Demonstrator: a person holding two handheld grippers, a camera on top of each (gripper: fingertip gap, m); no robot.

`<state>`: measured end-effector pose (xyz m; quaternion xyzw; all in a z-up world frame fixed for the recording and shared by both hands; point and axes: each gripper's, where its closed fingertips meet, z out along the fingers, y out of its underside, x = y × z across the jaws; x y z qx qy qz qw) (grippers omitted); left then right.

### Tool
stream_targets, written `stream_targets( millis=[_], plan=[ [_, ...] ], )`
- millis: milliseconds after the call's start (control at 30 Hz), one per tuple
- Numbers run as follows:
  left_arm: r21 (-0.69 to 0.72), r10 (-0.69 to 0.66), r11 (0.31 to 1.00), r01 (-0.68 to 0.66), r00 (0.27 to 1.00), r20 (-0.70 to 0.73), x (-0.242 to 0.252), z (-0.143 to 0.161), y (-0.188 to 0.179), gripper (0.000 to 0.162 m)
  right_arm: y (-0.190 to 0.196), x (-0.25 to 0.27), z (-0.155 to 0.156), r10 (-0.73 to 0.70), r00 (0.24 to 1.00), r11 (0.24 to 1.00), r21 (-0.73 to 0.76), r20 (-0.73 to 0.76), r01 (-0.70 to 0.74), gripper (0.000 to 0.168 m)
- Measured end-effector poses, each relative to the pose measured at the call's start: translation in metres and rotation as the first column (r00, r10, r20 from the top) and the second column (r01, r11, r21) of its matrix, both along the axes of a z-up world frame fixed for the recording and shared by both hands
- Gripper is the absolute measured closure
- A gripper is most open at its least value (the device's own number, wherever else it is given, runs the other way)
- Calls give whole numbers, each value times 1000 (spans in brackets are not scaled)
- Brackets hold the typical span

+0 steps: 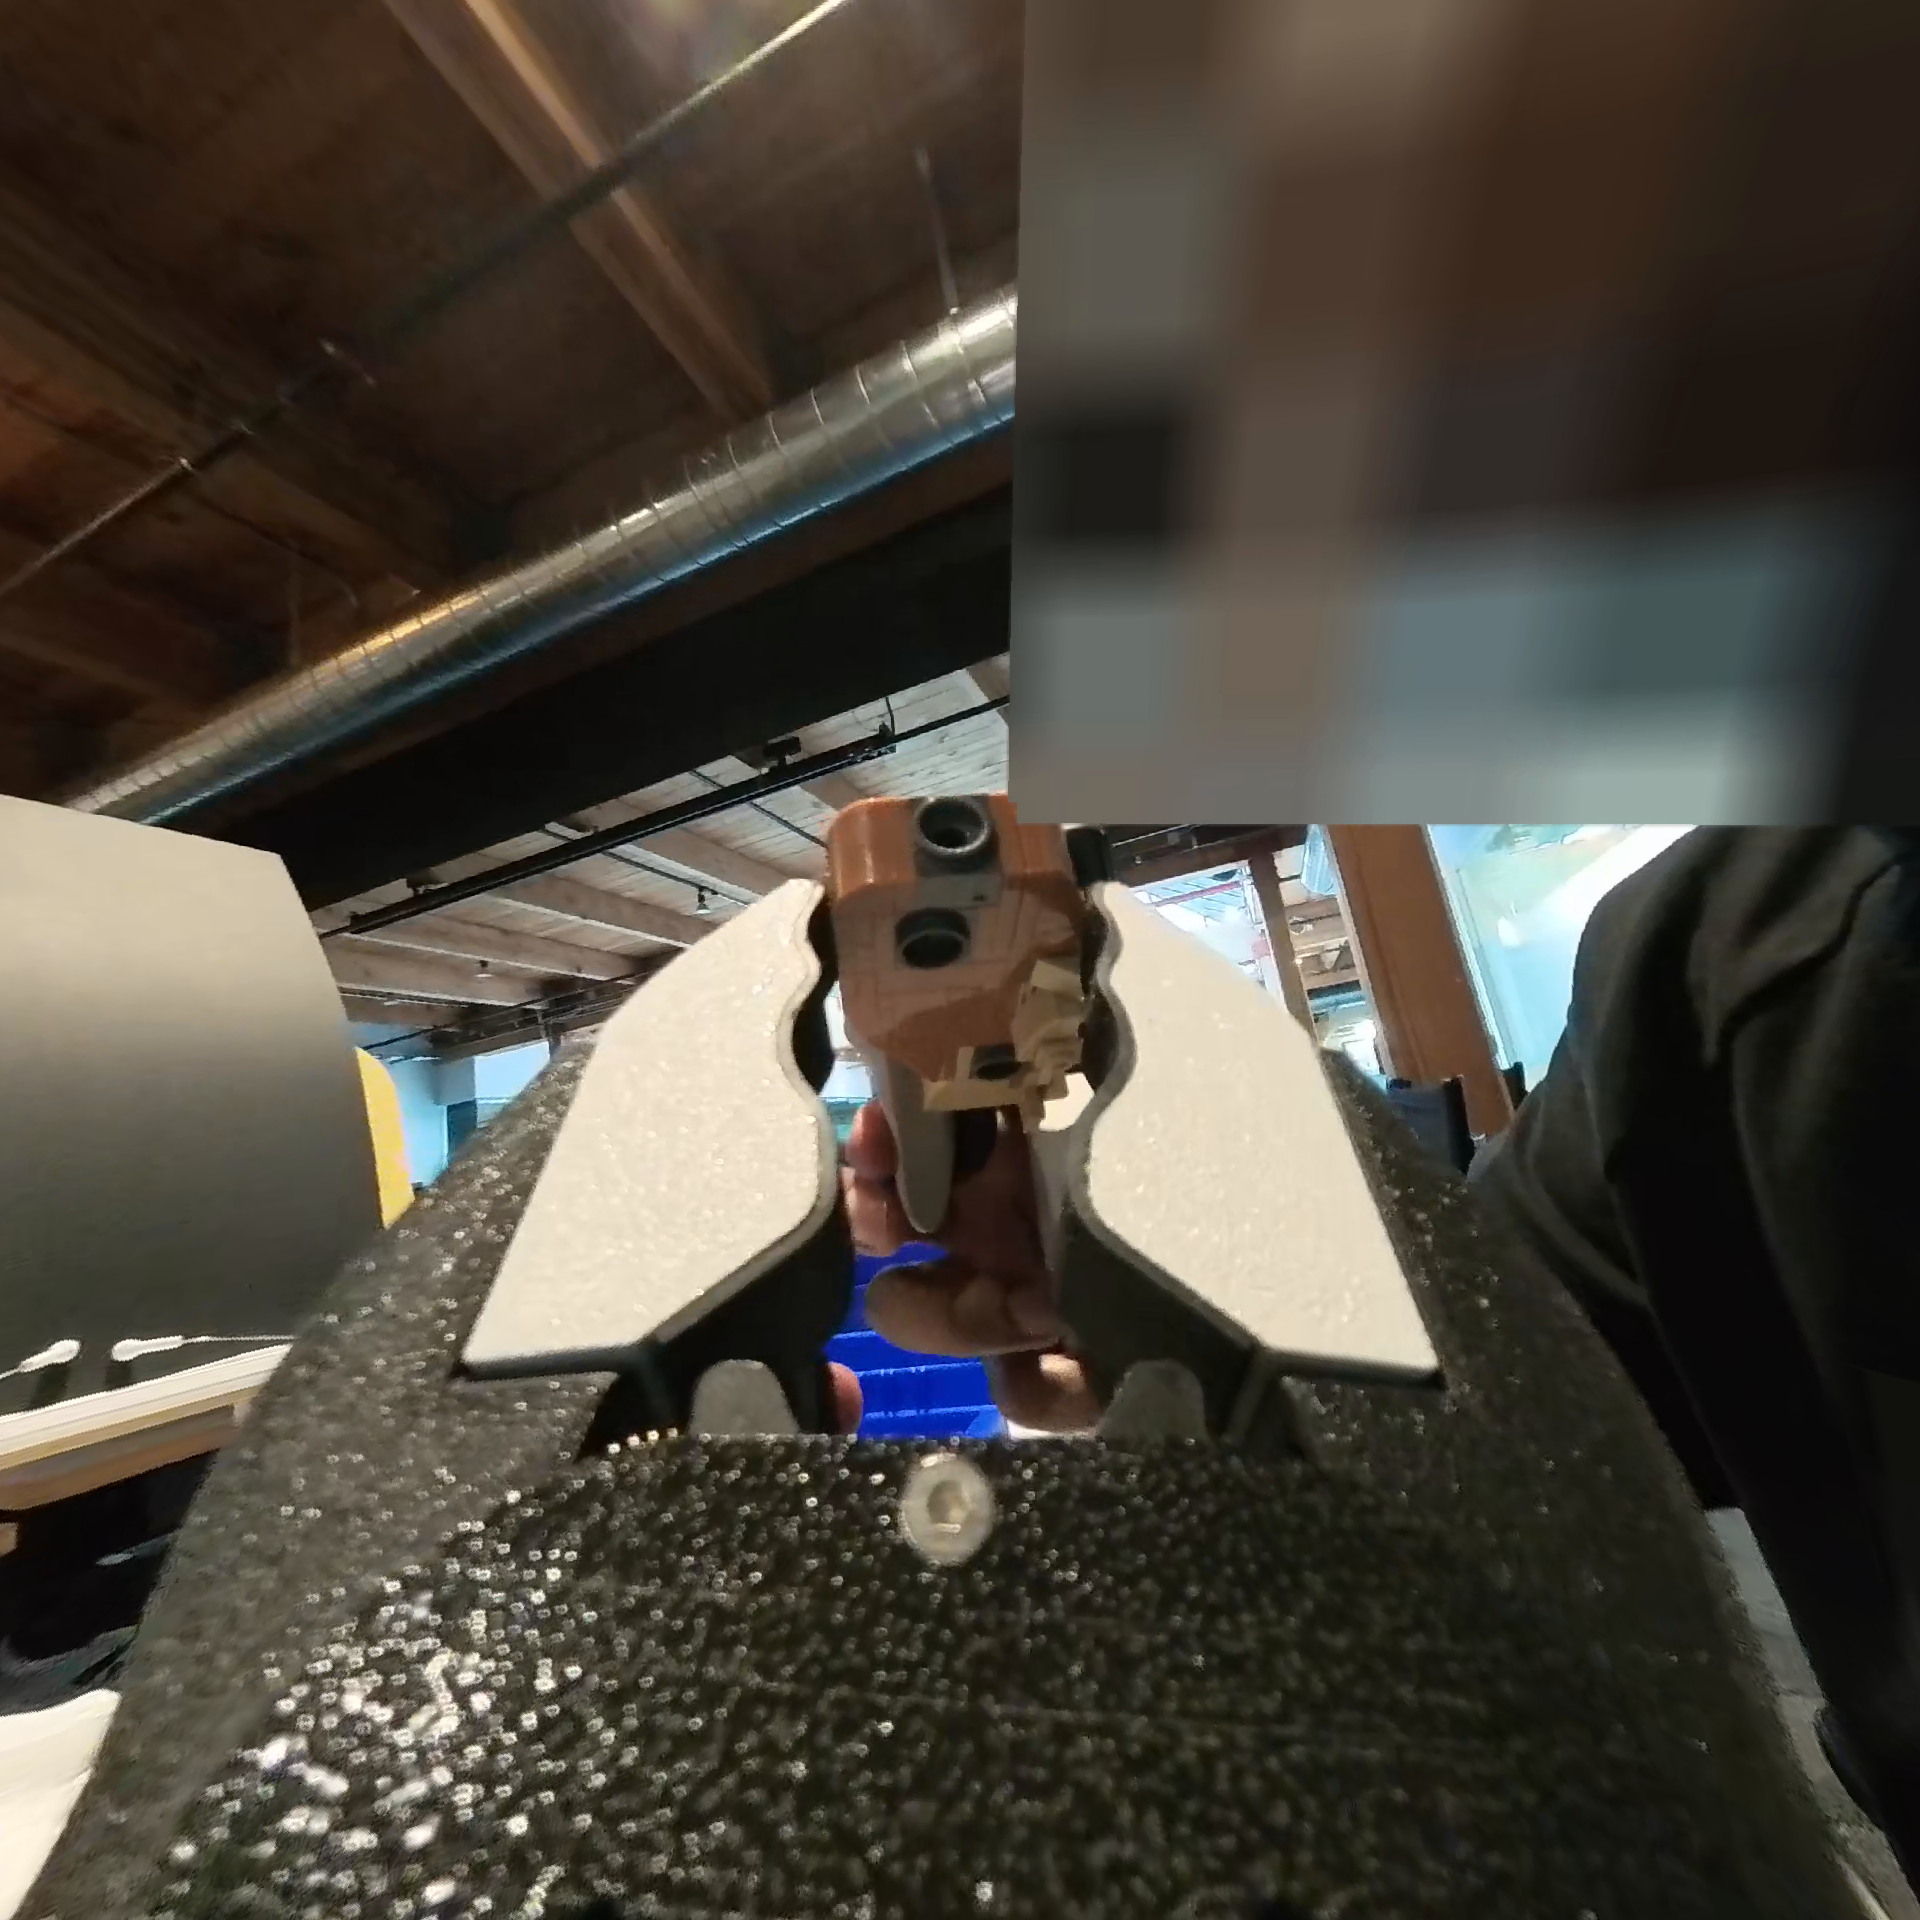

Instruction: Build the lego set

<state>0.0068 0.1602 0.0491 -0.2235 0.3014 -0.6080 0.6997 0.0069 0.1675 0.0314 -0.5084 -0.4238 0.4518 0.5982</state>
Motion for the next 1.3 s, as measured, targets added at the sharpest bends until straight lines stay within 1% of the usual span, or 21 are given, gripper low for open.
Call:
stream_targets(
  millis=[133,333,433,633,700,767,867,1000,1100,1200,1300],
  plan=[
    [2,-12,1000,12,1000,-10,1,-2,0,117,0,1,-1,4,1000,1000,7,14,-4,128],
    [14,-35,999,35,999,-15,0,-4,-3,117,-3,2,-1,0,999,998,60,40,-3,130],
    [16,-37,999,37,999,-40,-2,-7,0,117,-1,2,-1,-9,999,998,63,54,5,129],
    [11,-48,999,48,997,-60,-6,-10,0,117,-1,2,-1,-38,997,991,129,63,30,129],
    [26,-43,999,45,996,-85,-6,-11,0,111,1,3,-2,-70,994,984,169,88,55,129],
    [53,-13,998,19,994,-110,-7,-13,3,109,2,4,-4,-105,986,974,214,127,76,129],
    [111,79,992,-62,984,-159,-7,-15,9,110,4,4,-7,-159,969,954,282,187,102,129],
    [218,219,963,-157,930,-296,1,-26,13,112,5,5,-11,-221,942,919,377,254,114,129],
    [283,289,940,-189,885,-366,3,-29,13,112,5,6,-13,-239,928,901,422,287,102,129],
    [322,331,924,-205,850,-410,3,-31,13,112,4,6,-16,-246,921,889,449,301,90,129],
    [319,321,928,-194,851,-415,2,-32,13,113,3,6,-15,-243,924,886,455,297,87,129]
  ],
)
